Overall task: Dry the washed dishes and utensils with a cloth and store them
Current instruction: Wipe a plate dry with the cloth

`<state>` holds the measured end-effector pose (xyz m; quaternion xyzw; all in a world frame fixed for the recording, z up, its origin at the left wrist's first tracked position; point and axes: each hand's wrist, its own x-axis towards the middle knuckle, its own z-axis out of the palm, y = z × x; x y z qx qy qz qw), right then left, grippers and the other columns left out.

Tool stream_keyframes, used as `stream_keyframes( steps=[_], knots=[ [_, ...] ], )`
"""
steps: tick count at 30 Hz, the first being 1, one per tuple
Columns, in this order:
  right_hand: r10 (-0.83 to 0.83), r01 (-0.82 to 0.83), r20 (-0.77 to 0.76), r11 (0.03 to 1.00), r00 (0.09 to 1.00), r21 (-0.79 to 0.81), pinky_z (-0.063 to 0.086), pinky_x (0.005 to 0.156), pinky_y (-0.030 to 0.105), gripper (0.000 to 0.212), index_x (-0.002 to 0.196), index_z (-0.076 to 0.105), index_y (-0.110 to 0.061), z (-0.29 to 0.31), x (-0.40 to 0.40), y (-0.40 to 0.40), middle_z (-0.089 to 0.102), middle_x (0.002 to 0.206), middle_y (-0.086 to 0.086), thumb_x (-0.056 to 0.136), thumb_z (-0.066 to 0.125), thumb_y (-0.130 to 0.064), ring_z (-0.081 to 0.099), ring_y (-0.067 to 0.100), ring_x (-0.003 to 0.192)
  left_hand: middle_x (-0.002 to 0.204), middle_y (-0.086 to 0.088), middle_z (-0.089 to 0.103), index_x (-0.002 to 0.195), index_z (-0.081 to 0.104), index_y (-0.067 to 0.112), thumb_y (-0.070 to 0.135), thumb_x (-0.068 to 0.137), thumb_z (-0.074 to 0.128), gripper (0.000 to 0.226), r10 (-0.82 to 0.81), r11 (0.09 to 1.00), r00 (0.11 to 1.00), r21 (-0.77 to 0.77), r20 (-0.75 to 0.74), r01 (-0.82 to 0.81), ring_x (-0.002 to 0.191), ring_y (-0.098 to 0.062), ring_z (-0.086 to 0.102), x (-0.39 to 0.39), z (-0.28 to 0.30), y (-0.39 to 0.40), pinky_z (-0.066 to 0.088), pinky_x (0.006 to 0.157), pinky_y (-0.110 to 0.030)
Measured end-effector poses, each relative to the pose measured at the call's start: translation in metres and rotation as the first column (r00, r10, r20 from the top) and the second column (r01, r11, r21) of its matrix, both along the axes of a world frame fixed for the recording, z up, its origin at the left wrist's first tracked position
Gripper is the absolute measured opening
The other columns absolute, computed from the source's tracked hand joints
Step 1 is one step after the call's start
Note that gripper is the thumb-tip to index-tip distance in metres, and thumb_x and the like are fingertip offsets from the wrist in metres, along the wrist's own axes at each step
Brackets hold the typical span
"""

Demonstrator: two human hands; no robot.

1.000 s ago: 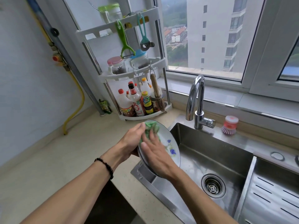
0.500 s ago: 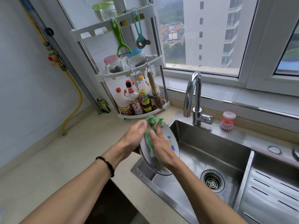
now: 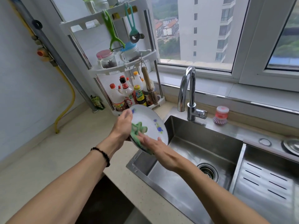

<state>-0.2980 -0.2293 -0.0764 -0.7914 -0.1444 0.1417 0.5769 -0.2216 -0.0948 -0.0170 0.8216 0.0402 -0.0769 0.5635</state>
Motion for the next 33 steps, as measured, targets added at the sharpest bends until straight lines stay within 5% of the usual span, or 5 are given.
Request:
stream_keyframes(
  steps=[7,20,25,29,33],
  knots=[
    [-0.008,0.007,0.035,0.999,0.999,0.033,-0.028,0.113,0.052,0.07,0.141,0.013,-0.065,-0.001,-0.004,0.015,0.002,0.164,-0.018,0.077,0.003,-0.09,-0.001,0.008,0.153,0.139,0.0,0.059,0.142,0.05,0.028,0.056,0.093,0.03,0.06,0.009,0.985,0.969,0.167,0.246,-0.051,0.127,-0.02,0.055,-0.006,-0.011,-0.004,0.045,0.109,-0.046],
    [-0.074,0.076,0.019,0.934,0.997,-0.348,-0.028,0.113,0.056,0.082,0.157,0.007,-0.044,-0.034,-0.004,-0.017,-0.009,0.164,-0.015,0.083,-0.002,-0.078,-0.002,0.007,0.154,0.14,0.003,0.058,0.146,0.045,0.029,0.059,0.094,0.031,0.062,-0.008,0.986,0.968,0.163,0.25,-0.034,0.127,-0.019,0.055,-0.014,-0.015,0.001,0.045,0.108,-0.046],
    [-0.027,0.033,0.05,0.992,0.998,-0.121,-0.028,0.113,0.037,0.084,0.157,0.004,-0.045,-0.028,-0.025,0.014,-0.014,0.161,-0.019,0.081,-0.001,-0.081,-0.012,-0.003,0.148,0.142,0.003,0.057,0.147,0.045,0.03,0.05,0.102,0.031,0.051,-0.076,0.954,0.94,0.298,0.334,-0.028,0.128,-0.021,0.054,-0.014,-0.008,-0.005,0.045,0.108,-0.044],
    [-0.129,0.121,-0.015,0.962,0.992,-0.246,-0.027,0.116,0.05,0.076,0.151,-0.008,-0.048,-0.041,-0.007,-0.009,-0.022,0.158,-0.018,0.082,-0.004,-0.079,-0.007,0.007,0.153,0.131,0.006,0.063,0.142,0.048,0.032,0.053,0.098,0.033,0.052,-0.158,0.956,0.955,0.28,0.252,0.084,0.12,-0.018,0.058,-0.014,-0.008,-0.001,0.047,0.104,-0.046],
    [-0.11,0.109,-0.011,0.992,0.994,-0.064,-0.022,0.119,0.042,0.075,0.148,-0.007,-0.049,-0.015,-0.012,0.005,-0.018,0.159,-0.017,0.08,-0.003,-0.081,-0.011,0.004,0.15,0.139,0.0,0.059,0.143,0.05,0.026,0.048,0.102,0.034,0.048,-0.007,0.98,0.969,0.194,0.249,-0.043,0.127,-0.022,0.054,-0.013,-0.01,-0.009,0.043,0.109,-0.047]
  ],
)
